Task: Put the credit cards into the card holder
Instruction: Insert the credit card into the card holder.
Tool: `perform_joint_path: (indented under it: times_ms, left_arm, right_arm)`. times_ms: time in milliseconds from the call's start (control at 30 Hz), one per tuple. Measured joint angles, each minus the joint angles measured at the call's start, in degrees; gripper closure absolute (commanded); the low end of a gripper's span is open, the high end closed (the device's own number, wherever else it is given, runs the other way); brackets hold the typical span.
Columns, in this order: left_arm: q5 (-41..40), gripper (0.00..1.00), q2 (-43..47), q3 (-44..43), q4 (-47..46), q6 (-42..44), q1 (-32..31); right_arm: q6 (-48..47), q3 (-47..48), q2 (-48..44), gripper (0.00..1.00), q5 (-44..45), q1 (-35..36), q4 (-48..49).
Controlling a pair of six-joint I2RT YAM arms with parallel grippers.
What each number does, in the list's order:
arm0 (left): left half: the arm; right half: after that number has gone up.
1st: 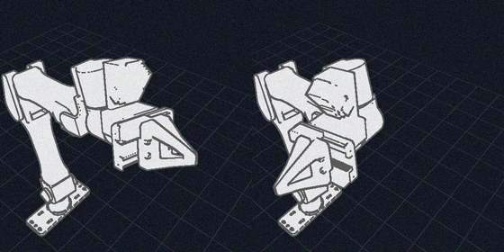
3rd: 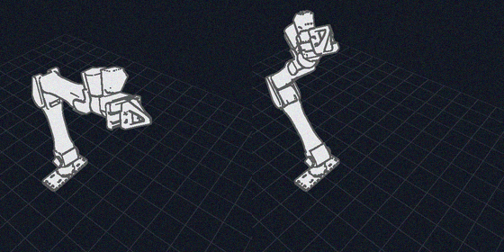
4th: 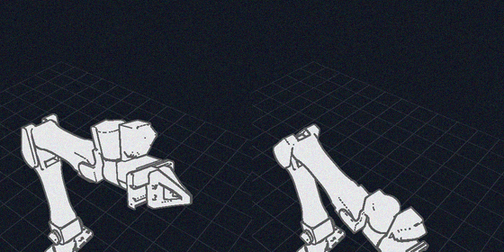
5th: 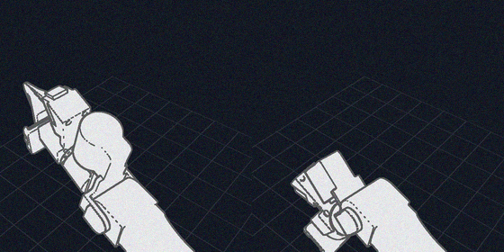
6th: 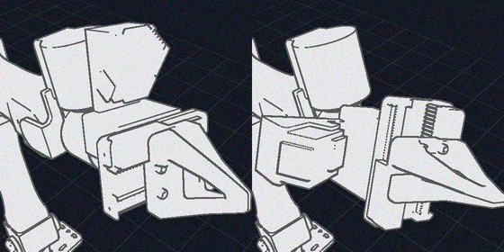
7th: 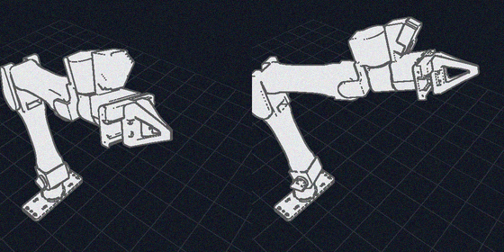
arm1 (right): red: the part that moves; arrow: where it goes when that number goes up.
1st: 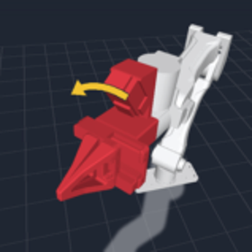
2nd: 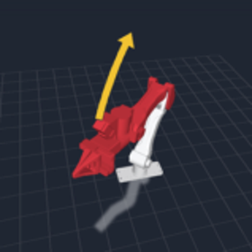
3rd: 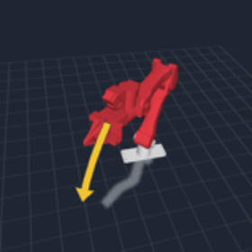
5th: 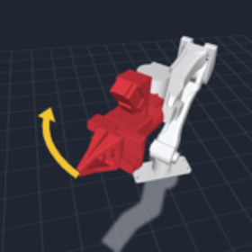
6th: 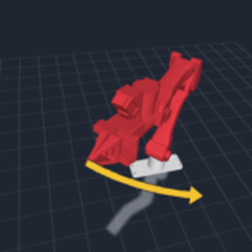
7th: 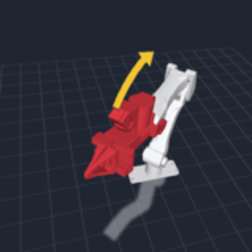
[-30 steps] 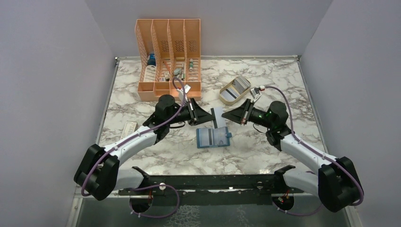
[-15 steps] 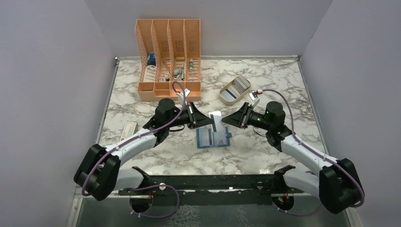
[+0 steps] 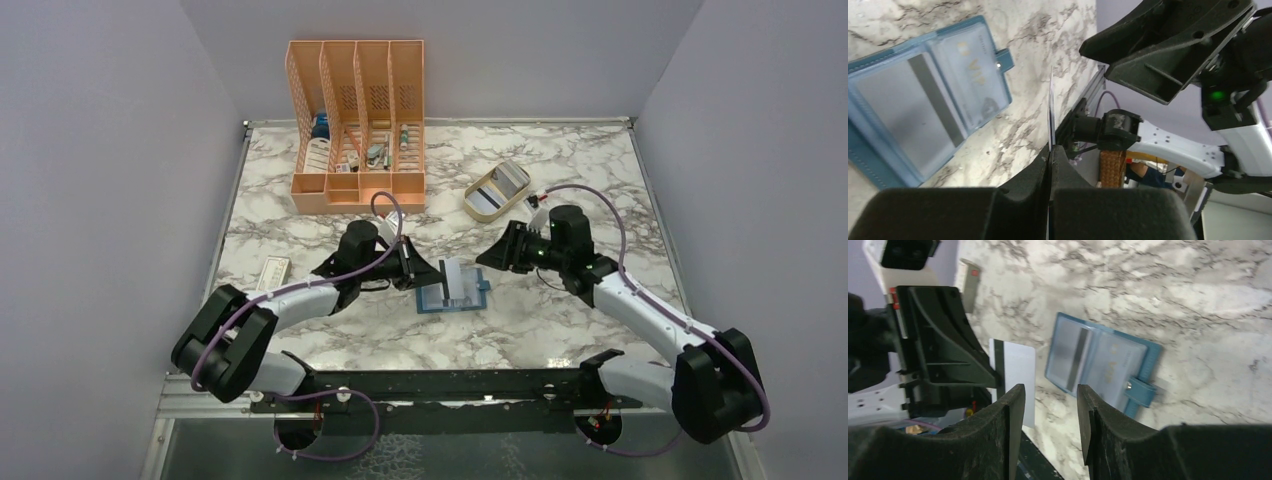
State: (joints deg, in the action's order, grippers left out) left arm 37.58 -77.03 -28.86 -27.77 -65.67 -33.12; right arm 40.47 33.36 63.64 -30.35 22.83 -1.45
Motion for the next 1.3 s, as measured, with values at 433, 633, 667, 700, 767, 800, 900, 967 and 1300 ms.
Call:
perform_joint_path:
  times_ms: [433, 633, 667, 700, 767, 800, 900, 967, 1300]
  left_arm:
    - [0.1, 1.0, -9.1, -6.1, 13.2, 11.5, 0.0]
    - [0.0, 1.0, -11.0, -8.7, 16.6, 14.9, 0.0]
    - [0.0, 1.0, -11.5, -8.9, 16.9, 15.1, 0.0]
    - [0.0, 1.0, -11.9, -9.0, 17.0, 15.3, 0.0]
    - [0.1, 1.0, -13.0, -9.2, 17.4, 15.7, 0.0]
    - [0.1, 1.0, -13.5, -9.3, 17.8, 16.0, 0.0]
    - [0.2, 1.0, -15.0, -10.0, 19.3, 16.8, 0.0]
    - [0.2, 1.0, -15.7, -10.2, 19.7, 17.2, 0.0]
    - [0.6, 1.0, -18.0, -11.9, 20.2, 18.1, 0.0]
  right_arm:
    - [-11.6, 4.8, 14.7, 0.57, 5.5, 0.5, -9.3]
    - [-13.4, 8.1, 19.6, 0.57, 7.1, 3.0, -10.1]
    - [-13.7, 9.0, 20.7, 0.57, 7.6, 3.6, -10.4]
    - [-14.1, 9.9, 21.9, 0.57, 8.4, 4.3, -10.7]
    - [-14.6, 10.9, 23.3, 0.58, 9.7, 5.2, -11.1]
    - [-14.9, 11.3, 23.9, 0.58, 10.7, 5.7, -11.6]
    - [-15.4, 11.4, 24.7, 0.6, 13.0, 6.6, -12.4]
    - [-15.7, 11.4, 25.3, 0.63, 14.2, 6.8, -12.5]
    - [-16.1, 11.5, 27.1, 0.73, 16.4, 8.2, -12.2]
